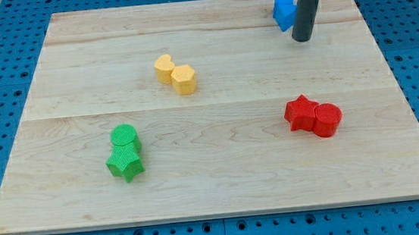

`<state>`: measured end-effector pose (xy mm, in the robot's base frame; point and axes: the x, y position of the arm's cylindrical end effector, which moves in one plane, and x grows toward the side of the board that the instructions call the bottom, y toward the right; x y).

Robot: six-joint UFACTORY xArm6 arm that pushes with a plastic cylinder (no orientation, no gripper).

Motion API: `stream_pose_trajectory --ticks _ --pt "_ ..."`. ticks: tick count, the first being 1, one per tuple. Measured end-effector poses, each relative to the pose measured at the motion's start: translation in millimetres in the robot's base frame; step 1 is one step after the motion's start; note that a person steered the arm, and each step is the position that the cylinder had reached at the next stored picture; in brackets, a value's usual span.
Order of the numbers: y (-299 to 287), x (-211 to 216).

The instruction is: Nudge the blue cube along with blue triangle down a bit

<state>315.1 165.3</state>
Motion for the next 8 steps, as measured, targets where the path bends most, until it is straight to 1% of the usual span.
stream_pose_trajectory --ticks 1,2,3,4,6,8 --pt "1 0" --pt "23 0" --pt "76 -40" --pt "85 -84" --pt "50 -119" --pt "43 -122"
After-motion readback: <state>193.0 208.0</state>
